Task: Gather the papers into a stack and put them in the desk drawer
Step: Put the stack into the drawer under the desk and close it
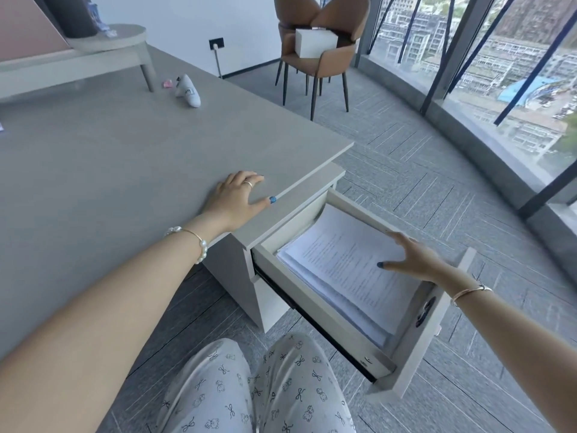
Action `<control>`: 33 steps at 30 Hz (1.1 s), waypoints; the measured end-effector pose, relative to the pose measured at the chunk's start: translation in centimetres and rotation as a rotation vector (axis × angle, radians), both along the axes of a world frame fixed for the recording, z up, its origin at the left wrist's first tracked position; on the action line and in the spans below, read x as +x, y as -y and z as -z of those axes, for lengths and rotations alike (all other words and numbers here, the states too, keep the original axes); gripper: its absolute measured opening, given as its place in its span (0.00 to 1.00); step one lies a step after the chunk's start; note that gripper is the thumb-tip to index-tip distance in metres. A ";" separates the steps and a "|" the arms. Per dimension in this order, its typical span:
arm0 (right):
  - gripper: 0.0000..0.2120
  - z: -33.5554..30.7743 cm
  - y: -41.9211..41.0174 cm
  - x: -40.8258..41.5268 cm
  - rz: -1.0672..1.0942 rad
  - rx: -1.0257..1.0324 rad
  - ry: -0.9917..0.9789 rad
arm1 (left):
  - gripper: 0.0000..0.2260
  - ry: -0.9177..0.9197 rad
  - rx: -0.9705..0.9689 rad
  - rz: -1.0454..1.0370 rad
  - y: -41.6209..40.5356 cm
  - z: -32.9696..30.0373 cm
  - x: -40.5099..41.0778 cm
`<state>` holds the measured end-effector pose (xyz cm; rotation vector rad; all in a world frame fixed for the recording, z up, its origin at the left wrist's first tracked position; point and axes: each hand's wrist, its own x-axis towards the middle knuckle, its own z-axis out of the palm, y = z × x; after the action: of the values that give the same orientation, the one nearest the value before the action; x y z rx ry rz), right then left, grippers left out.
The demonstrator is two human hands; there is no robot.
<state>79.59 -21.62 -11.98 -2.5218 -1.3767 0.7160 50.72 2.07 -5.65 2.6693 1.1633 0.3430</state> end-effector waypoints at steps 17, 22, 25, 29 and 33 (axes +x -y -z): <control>0.42 2.0 9.1 -2.5 0.381 0.272 0.010 | 0.26 0.006 -0.014 0.010 0.5 0.0 -0.2; 0.38 1.6 6.8 -3.0 0.357 0.255 -0.048 | 0.25 0.011 -0.004 0.003 0.2 0.0 -0.2; 0.43 1.2 3.9 -3.9 0.339 0.267 -0.103 | 0.24 0.019 -0.011 -0.001 0.0 0.2 -0.2; 0.41 1.4 -0.8 -4.9 0.254 0.342 -0.191 | 0.23 0.032 -0.002 -0.001 -0.2 0.3 -0.1; 0.45 1.2 -4.4 -5.8 0.205 0.380 -0.321 | 0.23 0.038 -0.013 -0.003 -0.1 0.1 -0.2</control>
<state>73.81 -17.26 -13.19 -2.1036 -1.0165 0.7031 50.56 2.15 -5.75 2.6384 1.1542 0.3834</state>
